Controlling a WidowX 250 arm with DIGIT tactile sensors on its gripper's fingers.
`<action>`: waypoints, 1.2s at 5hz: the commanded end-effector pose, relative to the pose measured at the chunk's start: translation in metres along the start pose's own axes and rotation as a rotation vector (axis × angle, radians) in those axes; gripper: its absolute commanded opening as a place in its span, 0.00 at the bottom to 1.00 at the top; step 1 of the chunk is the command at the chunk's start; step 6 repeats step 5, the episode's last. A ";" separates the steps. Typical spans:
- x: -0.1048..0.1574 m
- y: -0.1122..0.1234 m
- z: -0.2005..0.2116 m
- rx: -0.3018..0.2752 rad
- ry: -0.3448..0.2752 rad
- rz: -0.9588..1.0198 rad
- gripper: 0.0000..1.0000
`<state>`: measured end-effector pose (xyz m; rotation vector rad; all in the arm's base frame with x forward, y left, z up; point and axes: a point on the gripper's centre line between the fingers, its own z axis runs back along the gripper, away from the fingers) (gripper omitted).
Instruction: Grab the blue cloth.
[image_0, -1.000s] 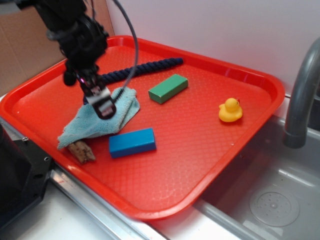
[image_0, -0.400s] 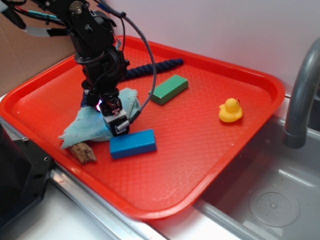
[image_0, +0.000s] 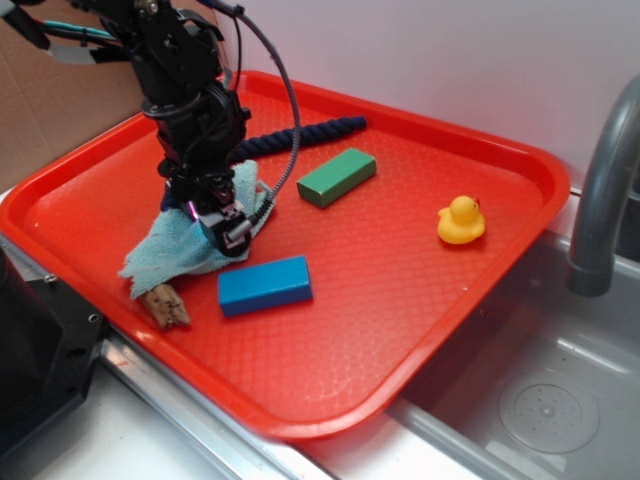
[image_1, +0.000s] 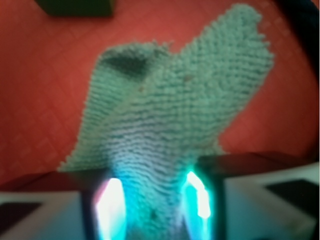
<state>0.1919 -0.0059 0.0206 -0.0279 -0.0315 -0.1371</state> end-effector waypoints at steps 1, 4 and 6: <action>0.010 0.020 0.028 0.014 -0.050 0.075 0.00; 0.025 -0.002 0.148 0.101 -0.059 0.211 0.00; 0.022 -0.011 0.189 0.084 -0.062 0.297 0.00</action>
